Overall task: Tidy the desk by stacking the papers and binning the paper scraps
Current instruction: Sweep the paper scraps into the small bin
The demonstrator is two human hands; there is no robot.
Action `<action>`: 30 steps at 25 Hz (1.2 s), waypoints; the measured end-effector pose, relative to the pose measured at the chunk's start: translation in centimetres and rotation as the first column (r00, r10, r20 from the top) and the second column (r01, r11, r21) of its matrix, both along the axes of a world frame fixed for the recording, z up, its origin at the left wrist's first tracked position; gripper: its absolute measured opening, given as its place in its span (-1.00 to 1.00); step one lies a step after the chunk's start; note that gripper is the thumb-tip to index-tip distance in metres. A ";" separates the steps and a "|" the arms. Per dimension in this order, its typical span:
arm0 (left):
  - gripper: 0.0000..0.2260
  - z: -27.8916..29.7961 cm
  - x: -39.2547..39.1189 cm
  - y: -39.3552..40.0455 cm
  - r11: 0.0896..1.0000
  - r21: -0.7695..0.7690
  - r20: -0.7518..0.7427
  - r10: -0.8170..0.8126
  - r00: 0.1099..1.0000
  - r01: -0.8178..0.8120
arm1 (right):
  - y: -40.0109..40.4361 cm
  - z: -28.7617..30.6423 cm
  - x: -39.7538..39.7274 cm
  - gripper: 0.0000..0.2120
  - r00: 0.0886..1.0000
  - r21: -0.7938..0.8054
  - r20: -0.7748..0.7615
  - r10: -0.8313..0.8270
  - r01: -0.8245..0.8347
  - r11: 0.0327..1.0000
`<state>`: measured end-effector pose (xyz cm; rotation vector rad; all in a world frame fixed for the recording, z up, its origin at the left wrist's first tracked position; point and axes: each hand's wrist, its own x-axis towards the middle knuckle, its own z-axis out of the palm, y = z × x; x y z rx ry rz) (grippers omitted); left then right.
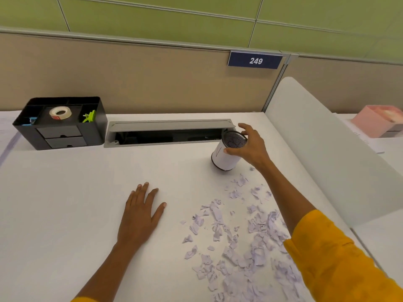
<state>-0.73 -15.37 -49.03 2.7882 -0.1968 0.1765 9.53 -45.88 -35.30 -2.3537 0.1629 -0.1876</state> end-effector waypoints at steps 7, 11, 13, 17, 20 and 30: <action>-0.31 0.3 -2.3 1.8 0.997 -0.044 -0.028 -0.059 0.998 0.058 | 9.6 0.0 -5.2 -0.12 0.970 0.049 -0.058 0.237 -0.235 0.971; -0.34 0.8 -3.2 2.9 0.997 -0.049 -0.023 -0.065 0.998 0.064 | 12.7 -0.5 -6.7 -0.07 0.946 0.015 -0.109 0.304 -0.304 0.953; -0.33 0.7 -2.9 3.0 0.997 -0.045 0.018 -0.061 0.998 0.062 | 13.2 -0.9 -6.8 -0.06 0.939 -0.006 -0.129 0.320 -0.323 0.946; -0.30 0.4 -3.9 2.8 0.996 -0.062 0.014 -0.062 0.998 0.063 | 13.2 -1.7 -8.5 -0.06 0.939 -0.044 -0.153 0.307 -0.317 0.947; -0.30 0.1 -4.0 2.7 0.996 -0.050 0.017 -0.070 0.997 0.071 | 13.0 -2.3 -8.9 -0.06 0.941 -0.042 -0.135 0.311 -0.319 0.947; -0.30 0.1 -3.8 2.8 0.997 -0.056 0.053 -0.049 0.997 0.052 | 5.3 -3.0 -8.4 -0.45 0.997 0.090 -0.044 0.064 -0.060 0.994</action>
